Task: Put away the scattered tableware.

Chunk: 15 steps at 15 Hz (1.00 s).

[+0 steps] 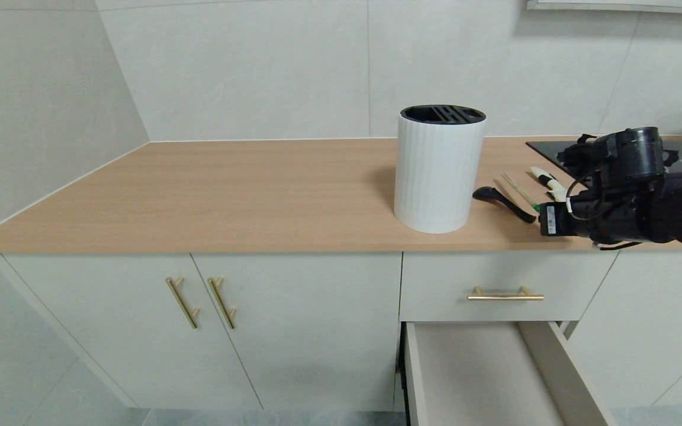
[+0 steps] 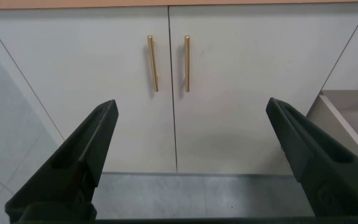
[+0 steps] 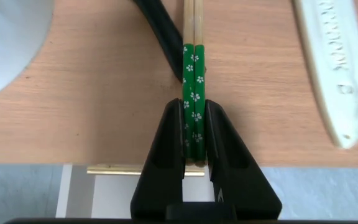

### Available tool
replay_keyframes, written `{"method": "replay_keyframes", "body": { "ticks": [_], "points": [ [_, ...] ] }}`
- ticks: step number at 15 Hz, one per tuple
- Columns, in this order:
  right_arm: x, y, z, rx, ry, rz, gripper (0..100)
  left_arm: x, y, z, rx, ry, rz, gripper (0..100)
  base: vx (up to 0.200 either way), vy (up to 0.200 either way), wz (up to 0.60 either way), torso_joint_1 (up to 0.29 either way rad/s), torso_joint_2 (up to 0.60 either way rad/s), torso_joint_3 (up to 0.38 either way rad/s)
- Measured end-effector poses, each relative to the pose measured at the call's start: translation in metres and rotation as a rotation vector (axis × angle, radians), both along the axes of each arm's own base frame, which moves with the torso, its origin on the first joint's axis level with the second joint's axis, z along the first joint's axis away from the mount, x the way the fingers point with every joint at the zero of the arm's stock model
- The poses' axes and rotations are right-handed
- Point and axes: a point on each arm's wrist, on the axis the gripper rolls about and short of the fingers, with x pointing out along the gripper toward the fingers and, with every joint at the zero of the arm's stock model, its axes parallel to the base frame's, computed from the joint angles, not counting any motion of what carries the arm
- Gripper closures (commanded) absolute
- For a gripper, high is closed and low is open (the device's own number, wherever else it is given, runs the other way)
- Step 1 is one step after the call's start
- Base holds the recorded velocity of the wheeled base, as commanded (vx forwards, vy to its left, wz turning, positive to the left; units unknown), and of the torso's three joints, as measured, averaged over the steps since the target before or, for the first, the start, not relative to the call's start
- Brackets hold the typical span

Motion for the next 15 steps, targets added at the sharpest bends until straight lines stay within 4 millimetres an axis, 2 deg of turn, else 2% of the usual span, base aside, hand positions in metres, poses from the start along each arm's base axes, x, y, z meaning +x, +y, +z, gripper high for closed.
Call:
{"method": "replay_keyframes", "body": {
  "ticks": [3, 6, 10, 12, 15],
  "points": [
    [-0.039, -0.004, 0.015, 0.008, -0.02, 0.015, 100, 0.0, 0.0, 0.0, 0.0, 0.0, 0.0, 0, 0.0, 0.0, 0.0, 0.0, 0.0, 0.0],
    [-0.093, -0.008, 0.026, 0.012, -0.015, 0.042, 100, 0.0, 0.0, 0.0, 0.0, 0.0, 0.001, 0, 0.0, 0.0, 0.0, 0.0, 0.0, 0.0],
    [-0.158, -0.017, 0.022, 0.049, 0.084, 0.155, 100, 0.0, 0.0, 0.0, 0.0, 0.0, 0.0, 0, 0.0, 0.0, 0.0, 0.0, 0.0, 0.0],
    [-0.177, -0.02, 0.021, 0.08, 0.113, 0.216, 100, 0.0, 0.0, 0.0, 0.0, 0.0, 0.0, 0, 0.0, 0.0, 0.0, 0.0, 0.0, 0.0],
    [-0.191, -0.019, 0.02, 0.153, 0.113, 0.35, 100, 0.0, 0.0, 0.0, 0.0, 0.0, 0.0, 0, 0.0, 0.0, 0.0, 0.0, 0.0, 0.0]
  ]
}}
